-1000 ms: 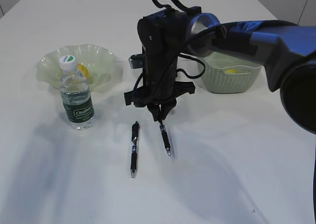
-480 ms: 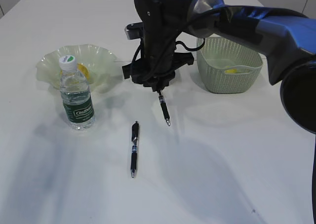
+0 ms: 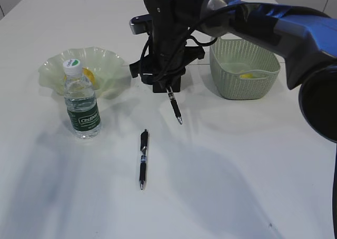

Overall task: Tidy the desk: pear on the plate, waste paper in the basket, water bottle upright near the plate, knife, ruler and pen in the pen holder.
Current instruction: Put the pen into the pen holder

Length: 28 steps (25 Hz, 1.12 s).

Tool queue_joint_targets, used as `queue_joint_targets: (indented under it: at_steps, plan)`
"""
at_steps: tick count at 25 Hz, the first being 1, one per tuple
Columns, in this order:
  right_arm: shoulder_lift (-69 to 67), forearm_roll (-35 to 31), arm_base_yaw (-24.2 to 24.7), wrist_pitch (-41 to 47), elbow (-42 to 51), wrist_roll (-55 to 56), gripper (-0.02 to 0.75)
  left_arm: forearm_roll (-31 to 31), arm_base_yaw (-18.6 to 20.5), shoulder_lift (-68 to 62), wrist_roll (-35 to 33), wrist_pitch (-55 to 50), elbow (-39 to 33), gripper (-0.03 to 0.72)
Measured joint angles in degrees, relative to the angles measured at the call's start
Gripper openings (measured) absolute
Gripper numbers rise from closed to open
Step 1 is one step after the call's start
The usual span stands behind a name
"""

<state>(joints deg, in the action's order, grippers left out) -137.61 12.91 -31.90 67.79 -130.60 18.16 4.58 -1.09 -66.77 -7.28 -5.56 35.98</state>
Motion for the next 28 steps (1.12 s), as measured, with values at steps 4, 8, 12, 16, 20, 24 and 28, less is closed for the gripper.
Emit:
queue_joint_targets:
  at_steps: [4, 8, 12, 16, 20, 24, 28]
  plan:
    - [0.0, 0.0, 0.0, -0.9, 0.0, -0.7, 0.113, 0.0, 0.0, 0.0, 0.0, 0.0, 0.0, 0.341]
    - [-0.1, 0.0, 0.1, -1.4, -1.8, -1.1, 0.113, 0.0, 0.0, 0.0, 0.0, 0.0, 0.0, 0.341]
    - [-0.1, 0.7, 0.6, -3.5, -5.5, -1.6, 0.113, 0.0, 0.0, 0.0, 0.0, 0.0, 0.0, 0.341]
    - [-0.1, 1.0, 1.7, -4.6, -8.7, -1.9, 0.113, 0.0, 0.0, 0.0, 0.0, -0.3, 0.0, 0.341]
    - [-0.1, 1.1, 3.2, -6.1, -10.5, -2.0, 0.113, 0.0, 0.0, 0.0, 0.0, -0.8, 0.0, 0.341]
    - [-0.1, 0.5, 4.5, -9.3, -11.0, -2.6, 0.112, 0.0, 0.0, 0.0, 0.0, -0.9, 0.0, 0.341]
    - [-0.1, 0.4, 4.7, -15.1, -11.0, -4.2, 0.112, 0.0, 0.0, 0.0, 0.0, -1.0, 0.0, 0.341]
